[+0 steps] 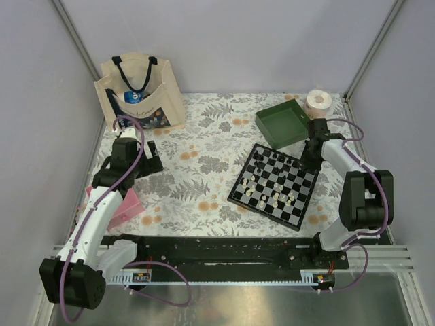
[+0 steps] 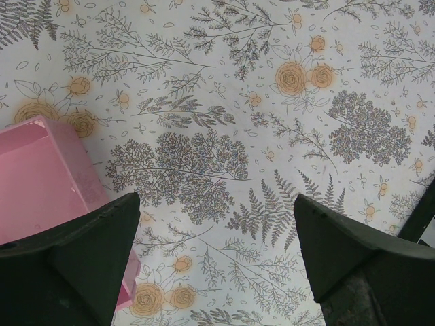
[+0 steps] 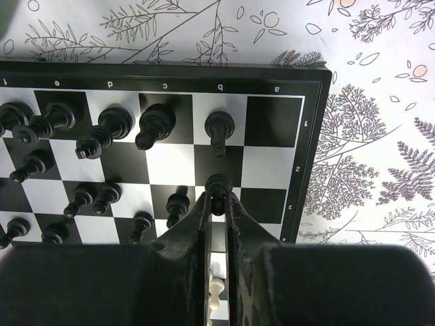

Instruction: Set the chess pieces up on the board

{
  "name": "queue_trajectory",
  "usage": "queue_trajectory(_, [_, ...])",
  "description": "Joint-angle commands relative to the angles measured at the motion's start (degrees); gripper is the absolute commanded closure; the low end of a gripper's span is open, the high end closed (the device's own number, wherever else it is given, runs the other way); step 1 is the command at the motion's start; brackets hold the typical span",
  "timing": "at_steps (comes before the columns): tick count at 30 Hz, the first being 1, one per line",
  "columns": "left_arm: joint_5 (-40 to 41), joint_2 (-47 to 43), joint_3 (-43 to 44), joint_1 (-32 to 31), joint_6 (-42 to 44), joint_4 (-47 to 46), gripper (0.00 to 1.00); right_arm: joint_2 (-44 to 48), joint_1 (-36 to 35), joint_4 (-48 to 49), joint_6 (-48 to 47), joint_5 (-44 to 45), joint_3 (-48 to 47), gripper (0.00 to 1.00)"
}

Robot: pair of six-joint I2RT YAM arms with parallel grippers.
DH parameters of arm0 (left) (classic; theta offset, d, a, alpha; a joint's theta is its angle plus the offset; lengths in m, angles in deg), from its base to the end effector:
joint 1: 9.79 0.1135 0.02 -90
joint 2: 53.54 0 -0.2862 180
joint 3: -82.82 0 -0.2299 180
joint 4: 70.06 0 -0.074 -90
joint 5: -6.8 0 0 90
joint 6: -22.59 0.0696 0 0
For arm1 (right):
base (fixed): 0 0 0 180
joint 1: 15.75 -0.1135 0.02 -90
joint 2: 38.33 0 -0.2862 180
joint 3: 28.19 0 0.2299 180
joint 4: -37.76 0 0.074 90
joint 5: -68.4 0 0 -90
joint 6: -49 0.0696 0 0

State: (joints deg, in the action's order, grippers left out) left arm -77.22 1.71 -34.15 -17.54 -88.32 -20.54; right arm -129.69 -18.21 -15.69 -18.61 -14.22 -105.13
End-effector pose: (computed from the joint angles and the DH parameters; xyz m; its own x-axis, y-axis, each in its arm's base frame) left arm 0.1907 -0.0186 0.2844 -0.6366 -0.2716 -0.7218 -0.1821 0.9624 -0.2015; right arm 0.3034 0.0041 0.2099 -0.8535 0.3414 -0.3936 0.3579 0.9332 0.0335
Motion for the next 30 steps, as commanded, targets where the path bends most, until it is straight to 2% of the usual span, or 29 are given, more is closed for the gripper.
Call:
queue_trajectory(1, [-0.53, -0.05, 2.55, 0.19, 0.69, -0.99, 0.01, -0.32, 0.17, 1.41, 0.28, -0.17, -1.28, 0.94])
queue_trajectory(19, [-0.7, 0.65, 2.55, 0.19, 0.69, -0.91, 0.01, -4.8, 0.79, 3.26, -0.16, -0.96, -0.84, 0.91])
queue_trajectory(25, [-0.79, 0.57, 2.55, 0.19, 0.78, -0.91, 0.01, -4.27, 0.79, 3.0, -0.24, -0.79, -0.32, 0.82])
queue_trajectory(30, [-0.88, 0.48, 2.55, 0.19, 0.78, -0.91, 0.01, -3.75, 0.7, 2.91, -0.33, -2.1, -0.23, 0.69])
